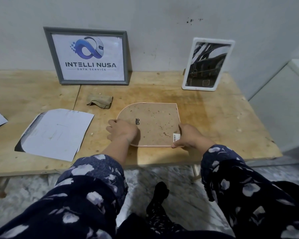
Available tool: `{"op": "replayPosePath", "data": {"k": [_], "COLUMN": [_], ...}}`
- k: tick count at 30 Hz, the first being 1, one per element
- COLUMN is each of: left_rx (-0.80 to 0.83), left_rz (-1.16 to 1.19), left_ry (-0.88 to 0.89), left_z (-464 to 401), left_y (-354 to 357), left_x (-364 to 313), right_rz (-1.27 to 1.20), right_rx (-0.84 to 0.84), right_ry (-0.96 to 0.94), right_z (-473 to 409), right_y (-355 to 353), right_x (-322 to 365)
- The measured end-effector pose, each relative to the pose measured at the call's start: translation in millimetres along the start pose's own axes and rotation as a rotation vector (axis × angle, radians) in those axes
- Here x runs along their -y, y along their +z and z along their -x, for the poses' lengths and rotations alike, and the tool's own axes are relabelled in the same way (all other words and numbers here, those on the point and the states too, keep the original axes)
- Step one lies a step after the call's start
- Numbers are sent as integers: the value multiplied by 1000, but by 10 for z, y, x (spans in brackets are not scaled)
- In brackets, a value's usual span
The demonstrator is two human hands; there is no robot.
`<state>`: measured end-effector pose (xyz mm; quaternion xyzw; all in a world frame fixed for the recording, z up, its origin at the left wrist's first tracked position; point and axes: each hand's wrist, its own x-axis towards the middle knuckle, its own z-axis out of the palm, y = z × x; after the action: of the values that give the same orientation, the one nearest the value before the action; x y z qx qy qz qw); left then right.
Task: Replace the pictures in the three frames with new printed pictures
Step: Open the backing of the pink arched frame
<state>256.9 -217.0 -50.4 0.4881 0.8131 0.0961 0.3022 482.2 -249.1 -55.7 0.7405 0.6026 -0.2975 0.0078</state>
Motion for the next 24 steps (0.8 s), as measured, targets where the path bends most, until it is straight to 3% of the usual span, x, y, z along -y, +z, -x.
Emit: {"op": "replayPosePath", "data": {"k": [5,13,24], "left_rx": [-7,122,79], "left_rz": [96,195,-23], "left_ry": [-104,-190,-183], "left_z": [-111,-231,-367], "left_y": [-68,-223,-86], "left_x": [-59,-137,-147], "right_rz": [14,-30,54], "right_rx": [-19,-5,25], "right_ry": [46,6,30], "right_z": [-57,-66,-70], "right_y": [20,16,-10], "right_x": [39,-21,33]}}
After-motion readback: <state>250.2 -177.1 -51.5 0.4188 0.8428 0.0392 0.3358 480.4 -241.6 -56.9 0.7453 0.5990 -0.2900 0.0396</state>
